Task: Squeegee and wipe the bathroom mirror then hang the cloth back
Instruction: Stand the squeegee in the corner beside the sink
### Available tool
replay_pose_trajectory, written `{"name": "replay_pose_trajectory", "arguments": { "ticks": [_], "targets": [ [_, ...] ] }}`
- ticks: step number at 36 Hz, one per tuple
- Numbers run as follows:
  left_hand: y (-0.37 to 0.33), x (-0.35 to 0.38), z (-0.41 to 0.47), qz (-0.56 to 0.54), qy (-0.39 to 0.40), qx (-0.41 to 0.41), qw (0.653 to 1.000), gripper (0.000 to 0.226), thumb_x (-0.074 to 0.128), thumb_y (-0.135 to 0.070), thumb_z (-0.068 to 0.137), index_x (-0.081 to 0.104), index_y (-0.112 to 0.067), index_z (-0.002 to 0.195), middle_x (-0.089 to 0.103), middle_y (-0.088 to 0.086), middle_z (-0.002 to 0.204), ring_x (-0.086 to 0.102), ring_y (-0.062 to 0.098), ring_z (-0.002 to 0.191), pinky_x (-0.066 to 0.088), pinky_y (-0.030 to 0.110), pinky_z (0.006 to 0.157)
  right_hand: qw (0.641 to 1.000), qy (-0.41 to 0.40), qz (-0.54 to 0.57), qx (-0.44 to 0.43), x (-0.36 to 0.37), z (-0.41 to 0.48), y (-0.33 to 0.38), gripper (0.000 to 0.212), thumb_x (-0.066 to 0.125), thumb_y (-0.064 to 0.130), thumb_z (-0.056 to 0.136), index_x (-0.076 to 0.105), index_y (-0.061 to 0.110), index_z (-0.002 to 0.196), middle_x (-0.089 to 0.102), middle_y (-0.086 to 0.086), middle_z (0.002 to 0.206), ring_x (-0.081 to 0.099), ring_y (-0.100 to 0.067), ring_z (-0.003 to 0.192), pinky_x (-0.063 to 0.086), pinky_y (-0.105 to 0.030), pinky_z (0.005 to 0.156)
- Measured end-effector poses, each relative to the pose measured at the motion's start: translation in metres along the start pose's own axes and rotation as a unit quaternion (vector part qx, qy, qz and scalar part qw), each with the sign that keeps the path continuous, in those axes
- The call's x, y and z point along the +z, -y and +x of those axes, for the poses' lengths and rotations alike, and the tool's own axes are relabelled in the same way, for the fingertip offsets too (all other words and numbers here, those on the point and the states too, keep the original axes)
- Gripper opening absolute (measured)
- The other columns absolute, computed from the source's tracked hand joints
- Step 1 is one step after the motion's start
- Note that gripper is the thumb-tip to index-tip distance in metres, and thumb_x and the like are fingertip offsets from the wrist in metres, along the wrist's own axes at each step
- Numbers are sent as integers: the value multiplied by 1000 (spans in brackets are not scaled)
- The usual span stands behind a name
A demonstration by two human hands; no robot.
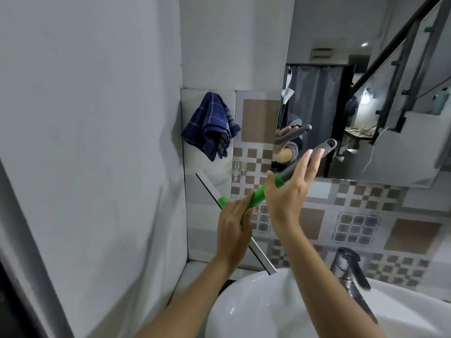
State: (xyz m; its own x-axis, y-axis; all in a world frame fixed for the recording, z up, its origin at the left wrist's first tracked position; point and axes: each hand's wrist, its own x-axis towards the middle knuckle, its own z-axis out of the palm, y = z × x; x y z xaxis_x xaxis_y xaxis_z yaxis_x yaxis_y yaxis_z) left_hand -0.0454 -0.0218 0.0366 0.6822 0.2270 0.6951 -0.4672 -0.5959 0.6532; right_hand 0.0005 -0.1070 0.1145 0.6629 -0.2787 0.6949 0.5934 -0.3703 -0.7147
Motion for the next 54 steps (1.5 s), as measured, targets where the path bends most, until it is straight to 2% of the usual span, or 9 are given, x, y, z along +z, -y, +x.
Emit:
{"name": "replay_pose_trajectory", "arguments": {
  "ticks": [3,5,9,19,23,26,36,44,54],
  "targets": [
    [-4,1,9,-22,-20,-14,999,40,35,-35,95,48,-25,131,63,-1,102,54,10,96,47,33,84,999,-4,13,34,6,8,4,93,68,8,80,5,4,148,-6,-6,158,5,-18,145,36,-35,111],
    [-6,2,12,-28,-27,-14,999,37,38,-32,96,48,-24,131,63,-1,103,54,11,96,47,35,85,999,6,28,38,9,10,8,92,68,10,81,5,4,148,-4,-7,158,8,-21,145,33,-42,112],
    [3,1,16,-12,-35,-13,999,37,39,-27,96,48,-21,131,64,1,102,57,16,93,48,41,83,998,28,39,52,13,13,10,90,68,9,82,6,8,148,-2,-3,159,11,-18,144,28,-25,112],
    [34,-7,2,-16,59,-62,996,42,40,-34,96,36,-37,138,62,-3,112,55,13,103,47,43,89,991,95,74,57,32,-5,-11,94,71,0,77,12,14,148,10,0,157,21,-18,142,37,-40,110],
    [37,-10,-4,-47,94,-97,990,48,45,-31,95,26,-53,133,50,-27,108,50,-5,104,47,21,88,990,131,47,32,38,-13,-19,90,72,6,77,17,12,148,17,0,156,24,-17,141,38,-42,109],
    [41,-10,-7,-69,101,-123,985,48,47,-33,94,25,-48,133,49,-25,112,48,-15,101,45,11,81,989,145,36,10,43,-15,-25,89,74,6,76,21,7,146,20,-5,155,22,-18,142,37,-43,110],
    [52,-11,-13,-137,70,-167,974,52,53,-23,91,29,-43,133,50,-16,130,48,-2,119,45,15,92,981,191,40,-22,61,-27,-33,82,73,6,76,27,8,144,33,-7,147,30,-18,138,37,-37,109],
    [61,-8,-28,-165,49,-199,965,59,56,-13,90,29,-48,129,58,6,125,57,12,112,50,27,93,977,210,34,-3,73,-50,-44,73,72,9,78,35,10,141,40,-6,140,39,-18,131,41,-36,106],
    [75,-10,-34,-156,44,-209,964,65,56,-5,89,29,-48,130,58,7,125,56,17,113,48,26,95,978,208,30,8,79,-63,-47,71,71,7,79,36,9,141,41,-7,140,40,-19,131,40,-36,107]
  ]
}}
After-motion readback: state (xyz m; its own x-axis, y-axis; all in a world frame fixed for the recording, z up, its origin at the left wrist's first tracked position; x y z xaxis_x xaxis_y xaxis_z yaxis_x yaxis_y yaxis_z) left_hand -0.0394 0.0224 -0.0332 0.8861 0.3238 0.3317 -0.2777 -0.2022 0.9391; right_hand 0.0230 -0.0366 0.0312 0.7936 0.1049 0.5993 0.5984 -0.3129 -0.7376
